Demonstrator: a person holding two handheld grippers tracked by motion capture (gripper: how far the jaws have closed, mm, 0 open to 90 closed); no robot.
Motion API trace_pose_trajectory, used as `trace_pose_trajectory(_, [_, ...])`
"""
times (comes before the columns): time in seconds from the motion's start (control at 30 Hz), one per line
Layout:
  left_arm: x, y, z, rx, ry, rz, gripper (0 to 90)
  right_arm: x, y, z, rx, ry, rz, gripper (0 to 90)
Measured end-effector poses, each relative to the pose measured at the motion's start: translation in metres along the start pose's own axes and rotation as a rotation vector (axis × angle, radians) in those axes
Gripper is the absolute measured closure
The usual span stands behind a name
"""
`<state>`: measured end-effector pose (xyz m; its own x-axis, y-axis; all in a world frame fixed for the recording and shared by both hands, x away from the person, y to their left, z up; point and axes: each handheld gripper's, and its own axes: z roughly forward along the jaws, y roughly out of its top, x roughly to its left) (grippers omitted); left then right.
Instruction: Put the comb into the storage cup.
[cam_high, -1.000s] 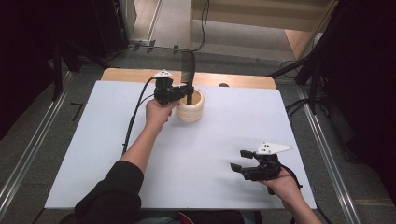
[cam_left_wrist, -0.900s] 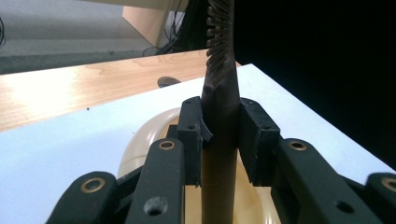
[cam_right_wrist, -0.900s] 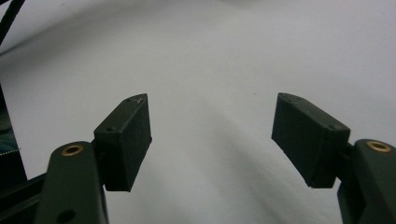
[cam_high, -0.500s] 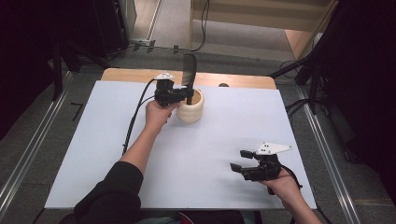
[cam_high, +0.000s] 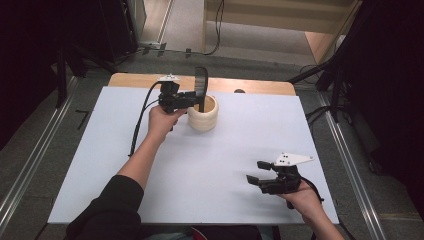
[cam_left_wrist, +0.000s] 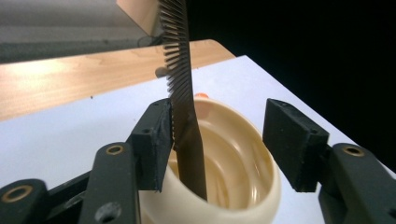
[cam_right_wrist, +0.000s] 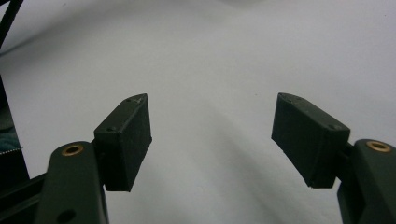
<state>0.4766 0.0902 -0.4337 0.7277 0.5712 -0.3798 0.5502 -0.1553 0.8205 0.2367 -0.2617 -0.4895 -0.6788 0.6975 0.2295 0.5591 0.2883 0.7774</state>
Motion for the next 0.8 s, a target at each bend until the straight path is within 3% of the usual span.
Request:
trace_pose_trajectory(0.07, [0.001,-0.001,-0.003,0.012,-0.013,-0.006,41.0,0.000,0.000,0.000,0.003,0.003,0.002,26.5])
trace_pose_trajectory(0.47, [0.003,-0.009,-0.018,0.080,-0.002,-0.020,36.6,0.001,0.000,0.000,0.006,-0.003,0.003,26.5])
trace_pose_trajectory(0.8, [0.005,-0.019,-0.027,0.094,-0.026,-0.052,35.9,0.001,0.000,0.000,0.006,0.000,0.001,26.5])
